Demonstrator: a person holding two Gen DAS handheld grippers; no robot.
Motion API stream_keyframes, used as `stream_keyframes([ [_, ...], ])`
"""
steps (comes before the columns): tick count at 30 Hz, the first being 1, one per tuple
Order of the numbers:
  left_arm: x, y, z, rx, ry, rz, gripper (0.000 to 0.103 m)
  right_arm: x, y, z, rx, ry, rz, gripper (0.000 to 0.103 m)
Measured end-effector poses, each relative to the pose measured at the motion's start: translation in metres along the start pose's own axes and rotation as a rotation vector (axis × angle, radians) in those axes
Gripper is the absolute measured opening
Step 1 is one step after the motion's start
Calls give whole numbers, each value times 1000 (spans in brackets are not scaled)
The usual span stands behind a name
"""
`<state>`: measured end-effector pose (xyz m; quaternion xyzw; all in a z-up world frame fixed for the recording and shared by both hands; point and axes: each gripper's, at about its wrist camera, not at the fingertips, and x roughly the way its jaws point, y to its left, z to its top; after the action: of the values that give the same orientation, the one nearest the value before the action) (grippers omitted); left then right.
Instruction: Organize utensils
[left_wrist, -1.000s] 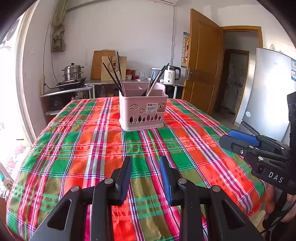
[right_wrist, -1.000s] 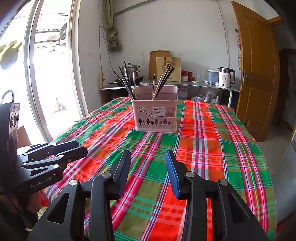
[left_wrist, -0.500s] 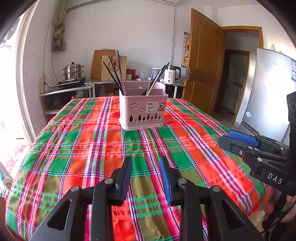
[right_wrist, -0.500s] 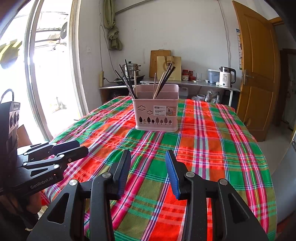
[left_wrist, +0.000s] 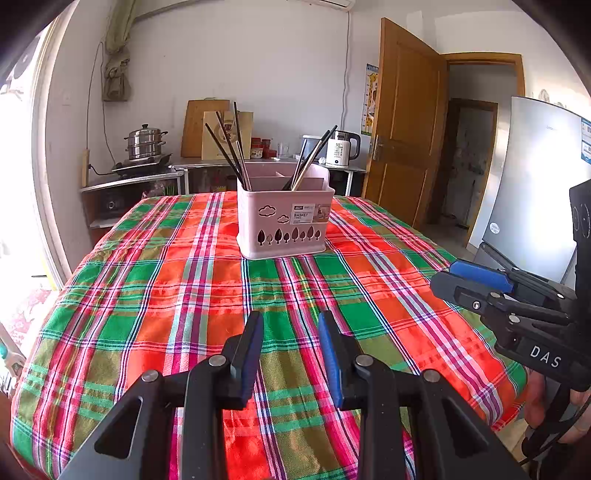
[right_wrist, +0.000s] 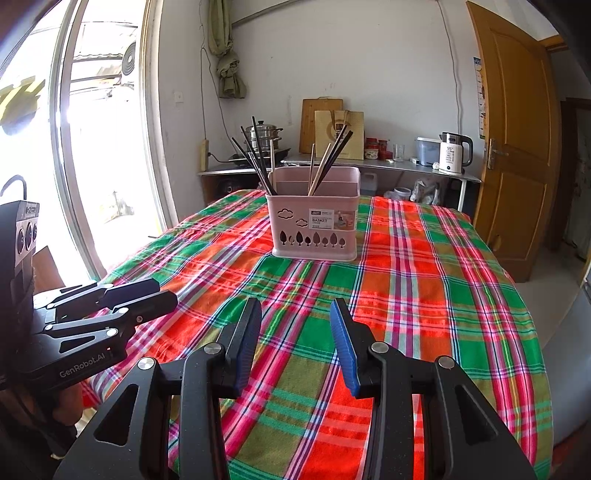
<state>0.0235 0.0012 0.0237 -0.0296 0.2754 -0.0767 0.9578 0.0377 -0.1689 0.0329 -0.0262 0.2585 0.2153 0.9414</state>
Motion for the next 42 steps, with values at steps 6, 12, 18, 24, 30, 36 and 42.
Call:
stream_keyframes([
  [6,0,0,0,-1,1,0,30,0,-1,0,2,2,-1,40],
  [12,1,0,0,-3,2,-2,30,1,-1,0,1,2,0,40],
  [18,1,1,0,-9,2,-2,30,1,0,0,-4,4,1,40],
  [24,2,2,0,-14,2,-7,30,1,0,0,-6,6,1,40],
  [30,4,3,-1,-14,8,0,30,2,0,0,-8,9,-1,40],
  [36,5,2,-2,-17,3,8,30,3,0,0,-8,10,-1,40],
  [42,5,2,-4,-23,-1,6,30,3,0,0,-8,11,-2,40],
])
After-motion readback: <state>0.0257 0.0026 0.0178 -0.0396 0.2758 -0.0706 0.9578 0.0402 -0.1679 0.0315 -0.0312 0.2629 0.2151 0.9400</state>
